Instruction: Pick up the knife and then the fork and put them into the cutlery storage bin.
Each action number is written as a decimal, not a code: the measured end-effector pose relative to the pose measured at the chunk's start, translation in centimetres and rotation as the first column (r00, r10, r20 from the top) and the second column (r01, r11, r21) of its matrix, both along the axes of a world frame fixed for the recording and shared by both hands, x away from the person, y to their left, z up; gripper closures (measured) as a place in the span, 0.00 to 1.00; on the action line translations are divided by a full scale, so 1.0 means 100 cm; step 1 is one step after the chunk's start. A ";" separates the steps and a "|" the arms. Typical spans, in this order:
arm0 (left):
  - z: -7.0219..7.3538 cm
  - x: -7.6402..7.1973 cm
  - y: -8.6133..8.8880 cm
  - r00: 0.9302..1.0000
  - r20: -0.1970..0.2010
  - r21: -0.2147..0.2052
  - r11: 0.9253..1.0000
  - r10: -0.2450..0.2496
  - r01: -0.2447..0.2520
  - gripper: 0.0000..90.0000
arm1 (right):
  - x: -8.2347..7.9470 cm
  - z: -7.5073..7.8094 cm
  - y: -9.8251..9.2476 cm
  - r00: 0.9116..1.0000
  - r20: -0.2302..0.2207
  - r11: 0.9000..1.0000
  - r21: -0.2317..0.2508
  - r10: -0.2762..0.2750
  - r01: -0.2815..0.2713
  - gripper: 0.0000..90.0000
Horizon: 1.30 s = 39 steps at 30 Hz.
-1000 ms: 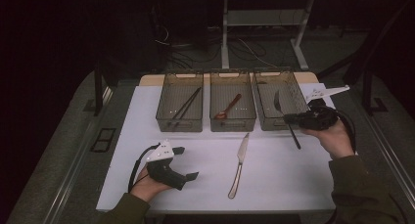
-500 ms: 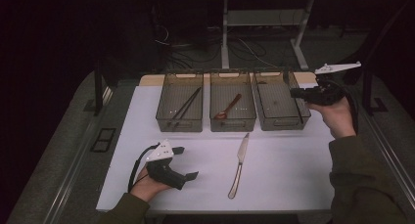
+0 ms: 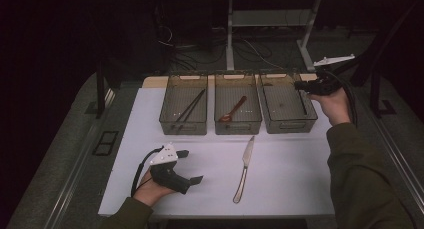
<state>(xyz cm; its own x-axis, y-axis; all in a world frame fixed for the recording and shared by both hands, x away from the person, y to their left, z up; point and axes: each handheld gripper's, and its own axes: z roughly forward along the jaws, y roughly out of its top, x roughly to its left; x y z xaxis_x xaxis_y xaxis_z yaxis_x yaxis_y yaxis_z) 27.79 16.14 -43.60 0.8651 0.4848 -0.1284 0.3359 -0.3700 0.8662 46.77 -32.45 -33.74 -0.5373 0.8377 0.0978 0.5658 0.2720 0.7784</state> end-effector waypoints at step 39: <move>0.000 -0.002 0.001 1.000 0.002 0.001 1.000 0.004 -0.004 0.00 | -0.083 -0.020 0.036 0.984 -0.052 0.985 0.006 0.171 -0.171 0.60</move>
<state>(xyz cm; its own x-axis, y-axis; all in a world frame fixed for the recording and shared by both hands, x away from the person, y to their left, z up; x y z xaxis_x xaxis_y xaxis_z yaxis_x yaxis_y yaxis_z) 27.59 16.23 -43.55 0.8634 0.4885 -0.1262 0.3356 -0.3692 0.8666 38.47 -28.83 -35.75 -0.6667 0.7338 0.1305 0.5508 0.3672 0.7495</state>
